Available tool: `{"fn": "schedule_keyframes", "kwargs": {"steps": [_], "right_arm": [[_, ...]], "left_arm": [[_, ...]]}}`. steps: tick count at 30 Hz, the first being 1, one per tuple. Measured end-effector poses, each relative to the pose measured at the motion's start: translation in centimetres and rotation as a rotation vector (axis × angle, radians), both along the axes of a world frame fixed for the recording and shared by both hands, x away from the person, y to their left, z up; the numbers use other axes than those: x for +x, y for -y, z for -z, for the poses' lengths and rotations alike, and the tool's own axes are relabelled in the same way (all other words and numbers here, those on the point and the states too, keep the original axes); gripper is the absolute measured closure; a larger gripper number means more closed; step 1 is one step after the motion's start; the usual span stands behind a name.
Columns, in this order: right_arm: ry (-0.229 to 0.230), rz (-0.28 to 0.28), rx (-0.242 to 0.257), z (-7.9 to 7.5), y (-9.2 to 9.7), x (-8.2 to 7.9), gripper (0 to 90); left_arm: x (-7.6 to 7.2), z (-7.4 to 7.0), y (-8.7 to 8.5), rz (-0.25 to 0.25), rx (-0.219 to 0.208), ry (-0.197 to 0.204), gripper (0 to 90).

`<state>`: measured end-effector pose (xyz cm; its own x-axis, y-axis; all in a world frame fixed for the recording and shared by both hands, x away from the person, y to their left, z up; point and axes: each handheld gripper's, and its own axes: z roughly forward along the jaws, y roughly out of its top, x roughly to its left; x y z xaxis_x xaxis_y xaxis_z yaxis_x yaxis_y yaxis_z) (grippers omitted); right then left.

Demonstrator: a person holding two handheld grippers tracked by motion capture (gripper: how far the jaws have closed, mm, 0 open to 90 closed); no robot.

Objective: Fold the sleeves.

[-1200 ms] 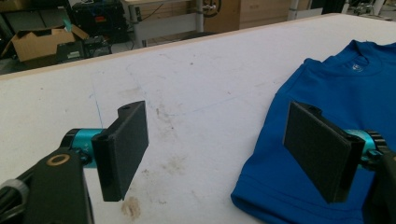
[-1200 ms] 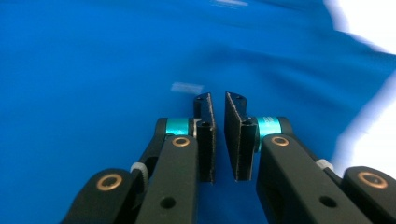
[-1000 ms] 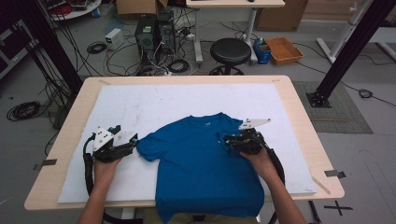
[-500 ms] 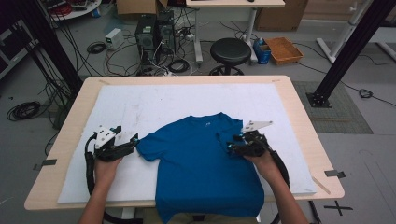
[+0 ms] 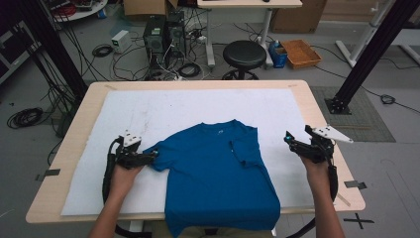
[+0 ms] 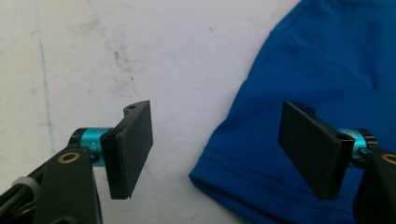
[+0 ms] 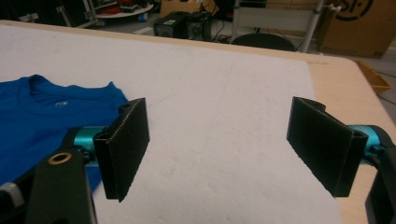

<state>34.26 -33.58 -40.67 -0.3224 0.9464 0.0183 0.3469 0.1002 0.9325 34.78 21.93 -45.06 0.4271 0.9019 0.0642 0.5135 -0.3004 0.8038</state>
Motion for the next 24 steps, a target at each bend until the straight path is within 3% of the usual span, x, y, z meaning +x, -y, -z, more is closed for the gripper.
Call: {"fn": "schedule_keyframes", "kwargs": {"steps": [2,3,9,11,12,13,14,15,20,24], "right_arm": [[0.006,0.002,-0.004,0.0,0.2,-0.1,21.0],[0.009,0.004,-0.013,0.1,0.4,-0.2,21.0],[-0.012,-0.010,-0.040,0.5,0.0,0.1,21.0],[-0.010,-0.015,-0.048,0.5,-0.1,0.1,21.0],[-0.011,-0.016,-0.048,0.5,-0.2,0.1,21.0],[-0.008,-0.018,-0.048,0.5,-0.2,0.1,21.0],[-0.012,-0.019,-0.047,0.5,-0.3,0.1,21.0],[-0.012,-0.019,-0.049,0.6,-0.3,0.1,21.0],[-0.021,-0.026,-0.050,0.7,-0.6,0.2,21.0],[-0.022,-0.038,-0.060,0.8,-0.8,0.3,21.0]], "left_arm": [[0.0,0.1,0.3,0.003,0.015,-0.001,33.9],[-0.1,0.1,0.8,0.047,0.070,-0.005,42.5],[-0.3,0.1,1.3,0.094,0.037,-0.024,74.8],[-0.4,0.1,1.3,0.069,0.039,-0.022,85.8],[-0.3,0.1,1.1,0.058,0.008,-0.036,87.0],[-0.3,0.1,1.1,0.058,0.008,-0.036,87.4],[-0.2,0.0,0.7,0.041,-0.051,-0.062,87.6],[-0.1,-0.1,0.5,0.036,-0.071,-0.074,87.6],[0.1,-0.6,0.3,0.028,-0.113,-0.105,87.9],[1.2,-2.2,1.2,0.048,-0.221,-0.137,87.9]]}}
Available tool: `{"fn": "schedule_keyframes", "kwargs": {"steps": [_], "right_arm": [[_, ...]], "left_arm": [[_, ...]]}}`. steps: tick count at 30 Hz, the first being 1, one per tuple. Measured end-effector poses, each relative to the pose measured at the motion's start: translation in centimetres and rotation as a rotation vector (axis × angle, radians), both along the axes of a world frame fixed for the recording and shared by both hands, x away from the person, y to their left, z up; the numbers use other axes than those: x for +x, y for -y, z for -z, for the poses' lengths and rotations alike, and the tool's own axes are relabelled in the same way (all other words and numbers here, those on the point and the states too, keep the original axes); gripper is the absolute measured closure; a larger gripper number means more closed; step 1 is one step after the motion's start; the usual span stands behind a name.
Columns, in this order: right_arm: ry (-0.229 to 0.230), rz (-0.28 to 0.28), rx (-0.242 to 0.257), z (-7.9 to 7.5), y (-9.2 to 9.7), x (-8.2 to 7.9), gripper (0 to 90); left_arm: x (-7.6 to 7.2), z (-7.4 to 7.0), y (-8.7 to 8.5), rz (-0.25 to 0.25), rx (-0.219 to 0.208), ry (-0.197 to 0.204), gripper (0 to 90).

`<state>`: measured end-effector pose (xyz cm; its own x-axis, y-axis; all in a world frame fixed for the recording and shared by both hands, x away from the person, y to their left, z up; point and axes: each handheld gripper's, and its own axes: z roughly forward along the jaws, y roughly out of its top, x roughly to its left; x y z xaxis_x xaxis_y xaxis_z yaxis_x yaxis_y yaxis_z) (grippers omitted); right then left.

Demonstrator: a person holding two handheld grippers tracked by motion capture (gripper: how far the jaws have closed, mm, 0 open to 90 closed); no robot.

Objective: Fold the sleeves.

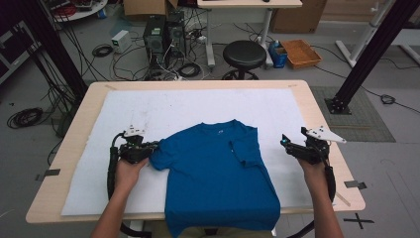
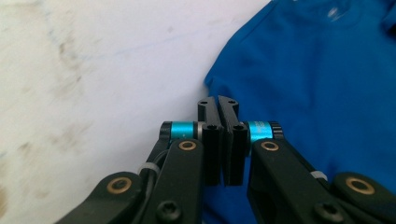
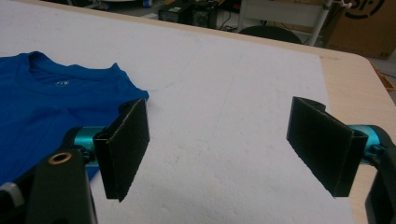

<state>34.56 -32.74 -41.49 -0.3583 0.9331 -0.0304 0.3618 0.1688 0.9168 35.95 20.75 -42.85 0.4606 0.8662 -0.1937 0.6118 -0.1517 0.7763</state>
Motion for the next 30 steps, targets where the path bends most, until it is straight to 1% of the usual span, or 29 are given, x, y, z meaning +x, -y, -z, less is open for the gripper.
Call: {"fn": "schedule_keyframes", "kwargs": {"steps": [1,2,3,4,5,6,7,8,9,10,11,12,13,14,15,16,17,18,19,20,21,22,24,25,26,28,29,30], "right_arm": [[-0.005,-0.001,0.002,0.0,-0.1,0.0,21.0],[-0.003,-0.003,0.000,0.0,-0.1,0.0,21.0],[-0.005,-0.003,-0.001,0.0,-0.1,0.0,21.0],[-0.003,-0.006,-0.004,0.0,-0.2,0.0,21.0],[0.000,-0.010,-0.007,0.0,-0.2,0.0,21.0],[0.000,-0.010,-0.007,0.0,-0.2,0.0,21.0],[-0.002,-0.011,-0.008,0.1,-0.2,0.1,21.0],[-0.006,-0.009,-0.007,0.1,-0.3,0.1,21.0],[-0.007,-0.010,-0.012,0.1,-0.3,0.1,21.0],[-0.006,-0.012,-0.014,0.1,-0.3,0.1,21.0],[-0.011,-0.012,-0.017,0.2,-0.4,0.1,21.0],[-0.012,-0.013,-0.020,0.2,-0.4,0.1,21.0],[-0.016,-0.014,-0.019,0.2,-0.4,0.1,21.0],[-0.019,-0.014,-0.019,0.2,-0.4,0.1,21.0],[-0.019,-0.015,-0.019,0.2,-0.4,0.1,21.0],[-0.019,-0.015,-0.019,0.2,-0.4,0.1,21.0],[-0.017,-0.018,-0.020,0.3,-0.4,0.1,21.0],[-0.018,-0.018,-0.019,0.2,-0.4,0.1,21.0],[-0.019,-0.018,-0.018,0.2,-0.4,0.1,21.0],[-0.018,-0.019,-0.018,0.2,-0.5,0.1,21.0],[-0.022,-0.020,-0.014,0.2,-0.5,0.1,21.0],[-0.020,-0.021,-0.018,0.2,-0.6,0.1,21.0],[-0.020,-0.027,-0.021,0.2,-0.8,0.1,21.0],[-0.020,-0.030,-0.024,0.2,-0.9,0.1,21.0],[-0.021,-0.028,-0.024,0.2,-0.9,0.1,21.0],[-0.023,-0.032,-0.027,0.2,-1.0,0.2,21.0],[-0.024,-0.032,-0.030,0.3,-1.0,0.2,21.0],[-0.024,-0.032,-0.030,0.3,-1.0,0.2,21.0]], "left_arm": [[0.3,-0.4,0.5,0.013,-0.013,-0.012,87.9],[0.6,-0.7,1.0,0.024,-0.029,-0.034,87.9],[0.6,-0.7,1.0,0.024,-0.029,-0.034,87.9],[1.2,-1.5,2.3,0.027,-0.087,-0.096,87.9],[1.5,-1.9,3.0,0.039,-0.102,-0.118,87.9],[1.5,-1.9,3.0,0.039,-0.102,-0.118,87.9],[2.0,-2.6,4.6,0.082,-0.147,-0.130,87.8],[2.2,-2.9,5.4,0.103,-0.198,-0.124,87.4],[2.3,-3.2,6.0,0.118,-0.249,-0.102,79.8],[2.3,-3.7,6.7,0.124,-0.294,-0.064,66.5],[2.1,-4.0,7.1,0.126,-0.301,-0.026,57.0],[1.9,-4.3,7.2,0.122,-0.292,0.001,51.3],[1.7,-4.5,7.3,0.122,-0.253,0.034,50.2],[1.4,-4.6,7.2,0.119,-0.193,0.064,50.2],[1.2,-4.6,7.0,0.108,-0.134,0.082,50.2],[1.0,-4.4,6.6,0.106,-0.106,0.080,50.1],[1.0,-4.4,6.6,0.106,-0.106,0.080,50.1],[0.6,-3.9,5.4,0.101,-0.063,0.060,50.1],[0.4,-3.5,4.8,0.092,-0.025,0.047,50.1],[0.3,-3.0,4.1,0.080,0.017,0.025,50.0],[0.2,-2.5,3.5,0.061,0.046,0.002,49.6],[0.0,-2.0,2.9,0.045,0.063,-0.020,49.4],[-0.2,-0.8,1.7,0.038,0.057,-0.074,49.5],[-0.2,-0.8,1.7,0.038,0.057,-0.074,49.4],[-0.4,-0.1,1.2,0.053,0.046,-0.104,49.5],[-0.5,0.5,1.1,0.064,0.055,-0.135,49.7],[-0.5,0.8,1.1,0.067,0.062,-0.145,51.1],[-0.5,0.8,1.1,0.067,0.062,-0.145,55.9]]}}
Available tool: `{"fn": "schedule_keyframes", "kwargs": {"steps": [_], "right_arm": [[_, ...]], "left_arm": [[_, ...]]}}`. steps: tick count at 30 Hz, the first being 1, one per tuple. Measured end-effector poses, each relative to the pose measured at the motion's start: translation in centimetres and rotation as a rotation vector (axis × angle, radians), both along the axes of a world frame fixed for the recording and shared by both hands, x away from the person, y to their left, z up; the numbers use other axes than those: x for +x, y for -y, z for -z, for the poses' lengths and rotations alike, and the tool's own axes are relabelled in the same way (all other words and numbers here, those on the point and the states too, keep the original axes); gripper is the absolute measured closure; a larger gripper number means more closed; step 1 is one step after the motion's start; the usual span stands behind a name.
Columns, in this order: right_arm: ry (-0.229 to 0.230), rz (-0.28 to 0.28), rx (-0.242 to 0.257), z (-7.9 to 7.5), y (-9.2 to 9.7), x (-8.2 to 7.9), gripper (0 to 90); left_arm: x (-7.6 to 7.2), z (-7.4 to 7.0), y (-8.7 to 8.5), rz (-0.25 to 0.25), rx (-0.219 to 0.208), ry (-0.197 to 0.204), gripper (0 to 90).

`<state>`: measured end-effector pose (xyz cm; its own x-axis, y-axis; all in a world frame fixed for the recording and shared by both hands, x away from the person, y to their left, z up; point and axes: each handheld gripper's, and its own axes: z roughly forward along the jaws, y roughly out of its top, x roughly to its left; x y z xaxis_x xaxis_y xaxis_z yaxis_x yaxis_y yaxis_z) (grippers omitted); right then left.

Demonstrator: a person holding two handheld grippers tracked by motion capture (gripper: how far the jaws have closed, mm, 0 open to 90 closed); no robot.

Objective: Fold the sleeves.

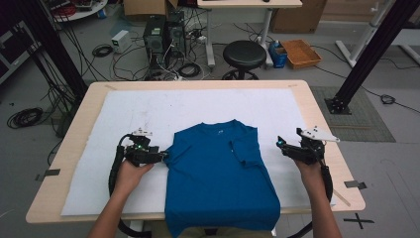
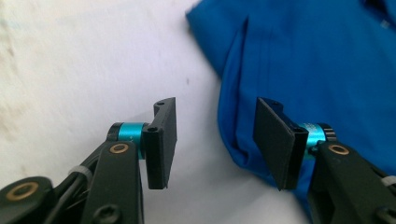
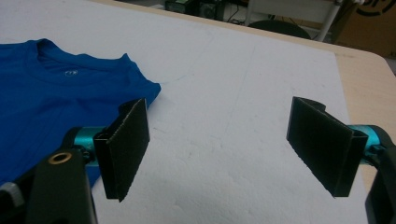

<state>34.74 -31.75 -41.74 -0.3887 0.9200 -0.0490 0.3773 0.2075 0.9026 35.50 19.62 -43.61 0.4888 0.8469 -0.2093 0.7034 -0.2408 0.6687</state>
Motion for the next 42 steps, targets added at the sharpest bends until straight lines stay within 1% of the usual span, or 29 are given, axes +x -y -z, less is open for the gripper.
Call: {"fn": "schedule_keyframes", "kwargs": {"steps": [2,3,4,5,9,10,11,12,13,14,15,16,17,18,20,21,22,23,24,25,26,27,29,30,32,36,37,41,42], "right_arm": [[-0.003,0.002,0.003,0.0,0.0,0.0,21.0],[0.000,0.003,0.002,0.0,0.1,0.0,21.0],[0.000,0.004,0.003,0.0,0.1,0.0,21.0],[-0.002,0.005,0.002,0.0,0.1,0.0,21.0],[-0.006,0.006,-0.001,0.2,0.1,0.1,21.0],[-0.008,0.004,0.000,0.2,0.1,0.1,21.0],[-0.006,0.003,-0.003,0.2,0.0,0.1,21.0],[-0.008,0.004,-0.005,0.2,0.0,0.1,21.0],[-0.007,0.003,-0.006,0.2,0.0,0.1,21.0],[-0.007,0.003,-0.006,0.2,0.0,0.1,21.0],[-0.010,0.005,-0.009,0.2,0.0,0.1,21.0],[-0.010,0.005,-0.009,0.2,0.0,0.1,21.0],[-0.014,0.004,-0.010,0.3,0.0,0.1,21.0],[-0.015,0.004,-0.011,0.3,-0.1,0.1,21.0],[-0.014,0.000,-0.012,0.3,-0.1,0.1,21.0],[-0.013,-0.001,-0.013,0.3,-0.1,0.1,21.0],[-0.013,-0.001,-0.013,0.3,-0.1,0.1,21.0],[-0.013,0.000,-0.014,0.3,-0.1,0.1,21.0],[-0.018,-0.001,-0.014,0.3,-0.1,0.2,21.0],[-0.018,-0.002,-0.017,0.4,-0.2,0.2,21.0],[-0.018,-0.002,-0.017,0.4,-0.2,0.2,21.0],[-0.021,-0.007,-0.020,0.4,-0.3,0.2,21.0],[-0.018,-0.011,-0.027,0.4,-0.4,0.2,21.0],[-0.022,-0.012,-0.024,0.4,-0.5,0.2,21.0],[-0.022,-0.016,-0.028,0.4,-0.6,0.2,21.0],[-0.023,-0.023,-0.030,0.5,-0.6,0.3,21.0],[-0.025,-0.021,-0.027,0.5,-0.6,0.3,21.0],[-0.027,-0.021,-0.029,0.5,-0.6,0.3,21.1],[-0.025,-0.025,-0.032,0.5,-0.6,0.3,21.0]], "left_arm": [[-0.1,0.3,0.0,-0.006,0.020,0.022,70.8],[-0.1,0.3,-0.3,0.017,-0.016,0.020,83.7],[-0.1,0.3,-0.3,0.017,-0.016,0.020,84.8],[-0.4,0.3,-0.2,0.031,-0.041,0.043,88.4],[-0.8,-0.2,0.3,0.101,-0.180,0.052,88.8],[-0.8,-0.3,0.5,0.137,-0.232,0.044,88.8],[-0.9,-0.3,0.9,0.208,-0.302,0.041,88.8],[-1.0,-0.4,1.2,0.270,-0.347,0.042,88.7],[-1.3,-0.5,1.8,0.349,-0.385,0.058,88.3],[-1.3,-0.5,1.8,0.349,-0.385,0.058,82.1],[-1.8,-1.2,2.8,0.383,-0.373,0.128,71.4],[-1.8,-1.2,2.8,0.383,-0.373,0.128,62.1],[-1.6,-1.7,3.1,0.299,-0.322,0.148,55.1],[-1.4,-1.7,3.1,0.267,-0.286,0.166,55.0],[-1.3,-1.7,3.0,0.246,-0.268,0.172,55.1],[-1.0,-1.5,3.2,0.208,-0.210,0.184,55.1],[-0.9,-1.4,3.4,0.196,-0.182,0.195,55.1],[-0.7,-1.3,3.7,0.197,-0.152,0.206,55.2],[-0.7,-1.3,3.7,0.197,-0.152,0.206,55.2],[-0.3,-1.3,4.3,0.195,-0.107,0.232,55.3],[-0.3,-1.3,4.3,0.195,-0.107,0.232,55.7],[0.5,-1.4,5.3,0.184,-0.047,0.241,56.1],[0.8,-1.3,5.8,0.182,-0.029,0.238,56.3],[1.5,-0.9,6.7,0.186,0.017,0.232,56.7],[2.3,-0.3,7.4,0.171,0.072,0.220,56.6],[3.0,0.6,7.8,0.127,0.107,0.190,61.2],[3.2,0.9,8.0,0.121,0.134,0.189,63.1],[3.2,1.0,8.4,0.039,0.194,0.237,62.4],[3.2,1.0,8.4,0.039,0.194,0.237,59.5]]}}
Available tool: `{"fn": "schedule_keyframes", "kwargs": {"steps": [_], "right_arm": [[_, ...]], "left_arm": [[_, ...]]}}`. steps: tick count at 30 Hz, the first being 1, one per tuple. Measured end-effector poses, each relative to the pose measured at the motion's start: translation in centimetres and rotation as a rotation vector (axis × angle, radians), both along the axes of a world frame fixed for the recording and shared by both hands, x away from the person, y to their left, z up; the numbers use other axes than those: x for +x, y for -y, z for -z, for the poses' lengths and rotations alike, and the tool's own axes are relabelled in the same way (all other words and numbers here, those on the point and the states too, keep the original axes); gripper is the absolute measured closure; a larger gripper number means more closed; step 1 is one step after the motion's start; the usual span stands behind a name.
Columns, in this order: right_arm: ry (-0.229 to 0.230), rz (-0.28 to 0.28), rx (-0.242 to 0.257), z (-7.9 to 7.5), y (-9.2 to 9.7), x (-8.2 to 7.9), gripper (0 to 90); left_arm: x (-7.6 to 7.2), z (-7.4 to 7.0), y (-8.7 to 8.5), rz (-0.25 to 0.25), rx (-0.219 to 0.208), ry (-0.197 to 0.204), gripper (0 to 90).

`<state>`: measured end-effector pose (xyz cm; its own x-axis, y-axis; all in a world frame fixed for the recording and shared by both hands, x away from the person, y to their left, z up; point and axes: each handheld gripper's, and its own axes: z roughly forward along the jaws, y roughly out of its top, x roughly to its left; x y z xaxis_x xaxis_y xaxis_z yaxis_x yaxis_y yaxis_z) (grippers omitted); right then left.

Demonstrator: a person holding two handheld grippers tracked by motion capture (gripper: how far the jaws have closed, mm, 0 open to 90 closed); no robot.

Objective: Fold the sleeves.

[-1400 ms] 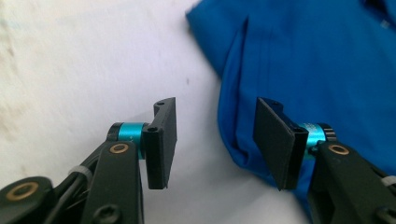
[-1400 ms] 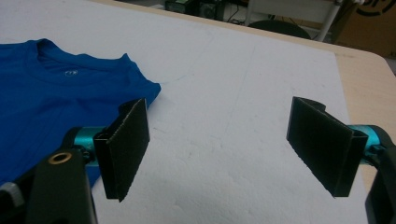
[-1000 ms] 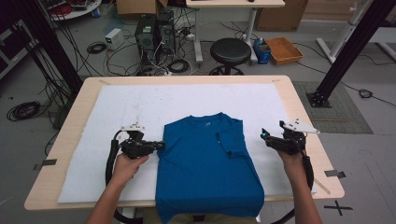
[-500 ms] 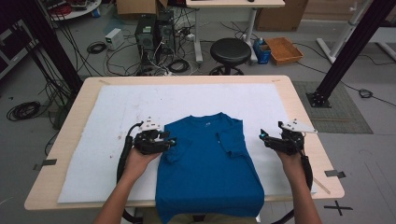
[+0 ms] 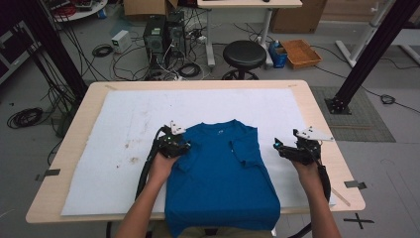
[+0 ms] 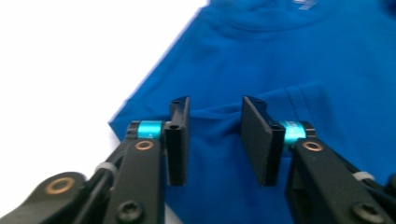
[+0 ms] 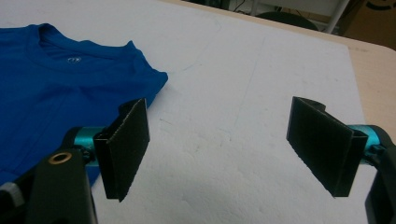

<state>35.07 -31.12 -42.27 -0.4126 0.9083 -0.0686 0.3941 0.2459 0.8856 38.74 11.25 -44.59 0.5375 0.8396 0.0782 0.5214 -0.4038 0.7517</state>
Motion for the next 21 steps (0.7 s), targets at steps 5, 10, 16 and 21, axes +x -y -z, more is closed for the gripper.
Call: {"fn": "schedule_keyframes", "kwargs": {"steps": [5,10,16,21], "right_arm": [[-0.001,0.003,0.005,0.0,0.0,0.0,21.1],[0.000,0.010,0.015,0.0,0.2,-0.1,21.0],[0.017,-0.007,0.037,-0.4,0.4,-0.3,21.0],[0.023,-0.029,0.051,-0.6,0.6,-0.4,21.0]], "left_arm": [[-0.2,-0.1,-0.4,-0.005,-0.072,0.008,52.5],[-1.8,-2.0,-2.7,0.041,-0.204,0.077,37.1],[-3.3,-3.2,-7.1,0.075,-0.397,0.198,20.9],[-3.9,-2.7,-9.5,0.111,-0.458,0.257,21.4]]}}
